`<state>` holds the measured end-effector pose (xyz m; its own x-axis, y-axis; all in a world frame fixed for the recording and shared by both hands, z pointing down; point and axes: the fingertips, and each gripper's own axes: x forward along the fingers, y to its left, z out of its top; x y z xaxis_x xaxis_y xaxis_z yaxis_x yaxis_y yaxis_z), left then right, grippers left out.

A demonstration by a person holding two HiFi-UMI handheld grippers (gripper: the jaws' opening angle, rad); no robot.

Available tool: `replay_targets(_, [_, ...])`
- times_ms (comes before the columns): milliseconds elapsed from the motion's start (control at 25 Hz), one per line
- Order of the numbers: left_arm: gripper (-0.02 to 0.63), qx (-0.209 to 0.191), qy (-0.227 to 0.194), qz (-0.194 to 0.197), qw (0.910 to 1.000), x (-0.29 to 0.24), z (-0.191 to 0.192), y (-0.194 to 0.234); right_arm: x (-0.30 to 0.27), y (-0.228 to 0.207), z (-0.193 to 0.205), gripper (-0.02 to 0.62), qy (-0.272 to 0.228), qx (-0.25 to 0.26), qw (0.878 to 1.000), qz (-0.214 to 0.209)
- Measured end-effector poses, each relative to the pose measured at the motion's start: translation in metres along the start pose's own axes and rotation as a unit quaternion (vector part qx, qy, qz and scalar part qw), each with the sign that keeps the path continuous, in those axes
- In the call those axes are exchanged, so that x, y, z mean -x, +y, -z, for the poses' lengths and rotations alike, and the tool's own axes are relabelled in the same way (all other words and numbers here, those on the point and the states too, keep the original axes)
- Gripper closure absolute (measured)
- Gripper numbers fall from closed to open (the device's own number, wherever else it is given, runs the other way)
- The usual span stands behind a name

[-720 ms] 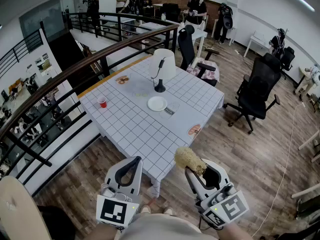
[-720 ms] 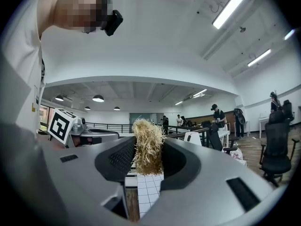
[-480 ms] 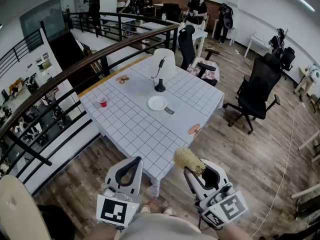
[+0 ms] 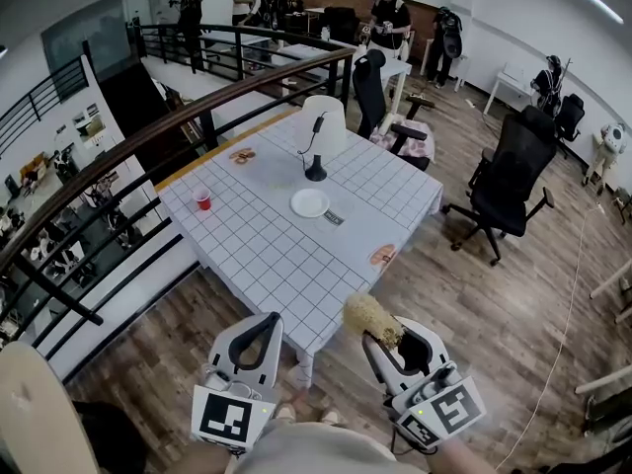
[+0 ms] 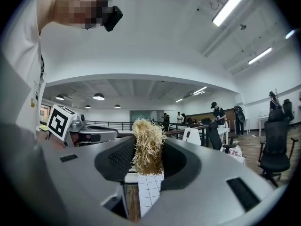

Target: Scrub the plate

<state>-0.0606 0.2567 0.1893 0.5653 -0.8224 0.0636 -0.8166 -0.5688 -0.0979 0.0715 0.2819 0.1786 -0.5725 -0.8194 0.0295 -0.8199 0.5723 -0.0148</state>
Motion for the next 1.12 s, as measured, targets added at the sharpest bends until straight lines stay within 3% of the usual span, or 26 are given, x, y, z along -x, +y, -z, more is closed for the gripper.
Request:
replay_targets(920, [0.592,-0.008,0.024,-0.049,0.9985,0.003,0.009,-0.048,0.032,-0.025,0.026,0.446,0.0,-0.012,0.999,-0.043])
replay_targets(1120, [0.592,-0.004,0.027,-0.058,0.998,-0.003,0.014,-0.04,0.019,-0.032,0.029,0.446,0.001,-0.008,0.999,-0.046])
